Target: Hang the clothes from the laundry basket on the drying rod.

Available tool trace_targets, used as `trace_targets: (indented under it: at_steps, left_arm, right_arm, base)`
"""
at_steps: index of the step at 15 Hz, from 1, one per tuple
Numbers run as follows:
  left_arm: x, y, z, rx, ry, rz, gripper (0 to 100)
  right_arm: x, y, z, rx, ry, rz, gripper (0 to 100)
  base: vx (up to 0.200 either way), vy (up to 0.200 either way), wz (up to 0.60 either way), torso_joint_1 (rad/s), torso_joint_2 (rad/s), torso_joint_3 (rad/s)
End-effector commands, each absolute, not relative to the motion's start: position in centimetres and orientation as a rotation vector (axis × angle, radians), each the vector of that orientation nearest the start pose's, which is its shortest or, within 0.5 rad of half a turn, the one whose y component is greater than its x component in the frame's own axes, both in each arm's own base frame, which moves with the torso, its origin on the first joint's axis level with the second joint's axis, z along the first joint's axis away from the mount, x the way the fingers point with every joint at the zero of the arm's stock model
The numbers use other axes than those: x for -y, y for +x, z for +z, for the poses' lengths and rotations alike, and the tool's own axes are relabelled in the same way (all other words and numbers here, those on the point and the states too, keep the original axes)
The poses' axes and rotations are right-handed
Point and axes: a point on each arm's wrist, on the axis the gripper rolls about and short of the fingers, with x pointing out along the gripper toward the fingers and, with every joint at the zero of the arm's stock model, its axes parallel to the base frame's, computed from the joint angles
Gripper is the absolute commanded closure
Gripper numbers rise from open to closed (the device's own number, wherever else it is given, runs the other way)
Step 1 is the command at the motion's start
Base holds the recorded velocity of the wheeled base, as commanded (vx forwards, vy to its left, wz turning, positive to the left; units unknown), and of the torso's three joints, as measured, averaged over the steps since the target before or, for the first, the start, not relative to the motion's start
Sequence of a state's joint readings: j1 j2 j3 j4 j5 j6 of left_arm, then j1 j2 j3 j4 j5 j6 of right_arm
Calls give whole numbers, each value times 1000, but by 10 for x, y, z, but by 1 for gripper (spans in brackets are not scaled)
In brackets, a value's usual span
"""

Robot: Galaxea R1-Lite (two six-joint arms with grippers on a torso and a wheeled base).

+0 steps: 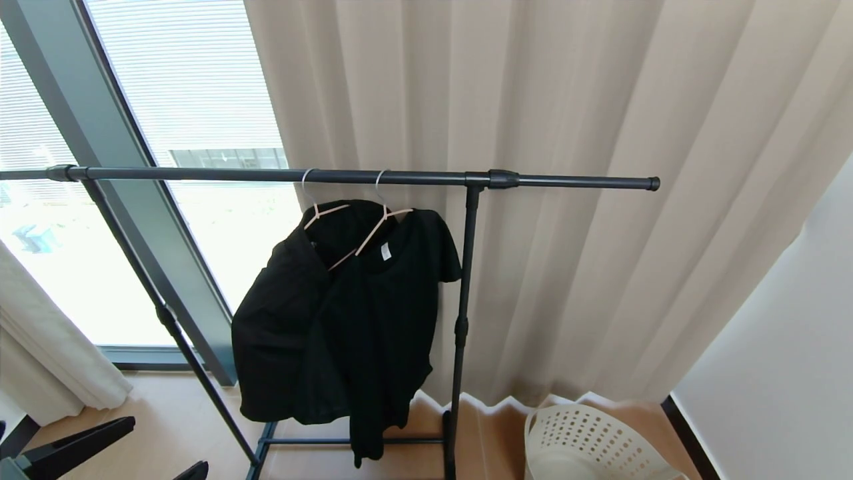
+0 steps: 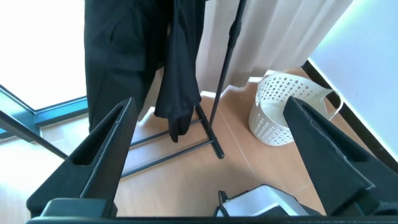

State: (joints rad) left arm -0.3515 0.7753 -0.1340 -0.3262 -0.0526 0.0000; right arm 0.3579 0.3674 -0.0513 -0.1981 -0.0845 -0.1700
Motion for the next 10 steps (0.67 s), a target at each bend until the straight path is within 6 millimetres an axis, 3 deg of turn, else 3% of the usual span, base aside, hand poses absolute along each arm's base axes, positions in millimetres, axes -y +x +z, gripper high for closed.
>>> trace_targets:
  at_steps: [1,6,8,10]
  left_arm:
    - [20,53,127,-290,37,-394,0]
    - [13,34,106,-262,28,-391,0]
    - [12,30,107,-228,25,-390,0]
    - [10,24,98,-288,21,-388,0]
  right_arm:
    - [3,-3,98,-7,-173,218,0]
    - [5,-8,93,-5,-113,205,0]
    - [4,-7,91,-46,-55,225,0]
    - [5,-8,90,-35,-49,222,0]
  base:
    - [0,0,0,0,0,0]
    - [0,0,0,0,0,0]
    - [0,0,0,0,0,0]
    - [0,0,0,0,0,0]
